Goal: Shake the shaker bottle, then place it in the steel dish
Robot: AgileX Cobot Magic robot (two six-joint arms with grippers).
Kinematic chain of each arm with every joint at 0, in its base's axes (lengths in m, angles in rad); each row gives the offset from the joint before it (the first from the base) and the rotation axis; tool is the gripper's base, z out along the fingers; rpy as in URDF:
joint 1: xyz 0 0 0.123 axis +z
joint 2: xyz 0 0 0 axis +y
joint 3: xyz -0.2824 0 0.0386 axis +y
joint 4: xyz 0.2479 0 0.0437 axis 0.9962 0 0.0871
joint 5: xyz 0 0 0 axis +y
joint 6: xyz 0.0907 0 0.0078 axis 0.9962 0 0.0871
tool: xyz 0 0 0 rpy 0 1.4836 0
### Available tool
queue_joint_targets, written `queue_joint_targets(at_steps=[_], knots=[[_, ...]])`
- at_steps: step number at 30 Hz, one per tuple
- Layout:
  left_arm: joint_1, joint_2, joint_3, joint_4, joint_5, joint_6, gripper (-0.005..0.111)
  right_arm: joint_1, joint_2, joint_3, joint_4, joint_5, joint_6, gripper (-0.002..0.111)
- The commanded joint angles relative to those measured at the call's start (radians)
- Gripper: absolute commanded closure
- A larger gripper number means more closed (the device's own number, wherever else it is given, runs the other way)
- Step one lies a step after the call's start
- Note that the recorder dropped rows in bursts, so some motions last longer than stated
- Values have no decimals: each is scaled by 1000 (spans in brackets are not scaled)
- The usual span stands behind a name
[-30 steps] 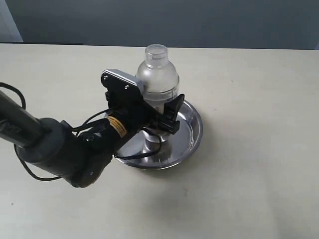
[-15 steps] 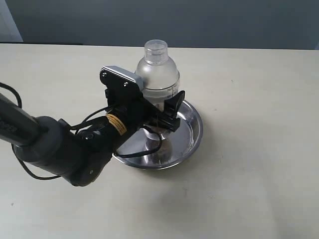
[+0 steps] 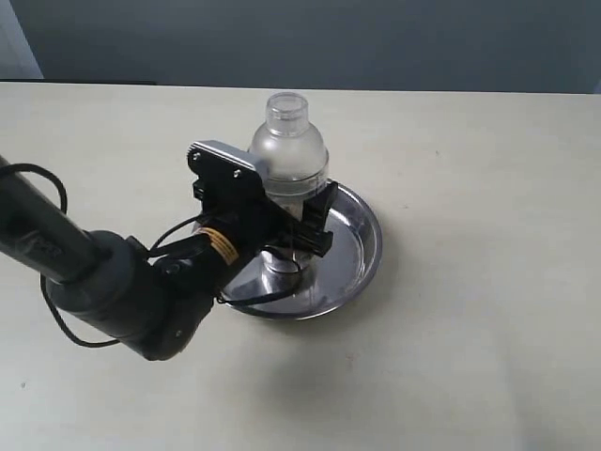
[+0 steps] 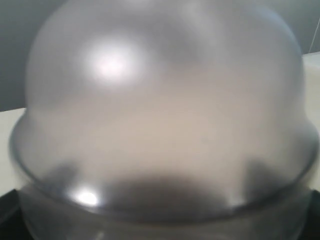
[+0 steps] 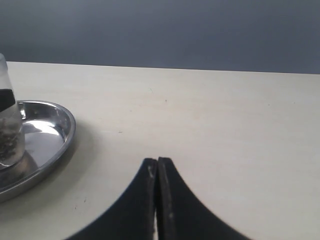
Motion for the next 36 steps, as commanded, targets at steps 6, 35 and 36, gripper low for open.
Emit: queue_joint_targets(at_steps=[6,35,36], knots=[[-1,23,-6,-23,-12,-12,33,4,-4,1,-1,-14,-1,109],[8,23,-6,149,-12,27,33,4,-4,1,-1,-14,-1,109],[10,23,-6,165,-12,65,33,4,-4,1,-1,-14,-1,109]])
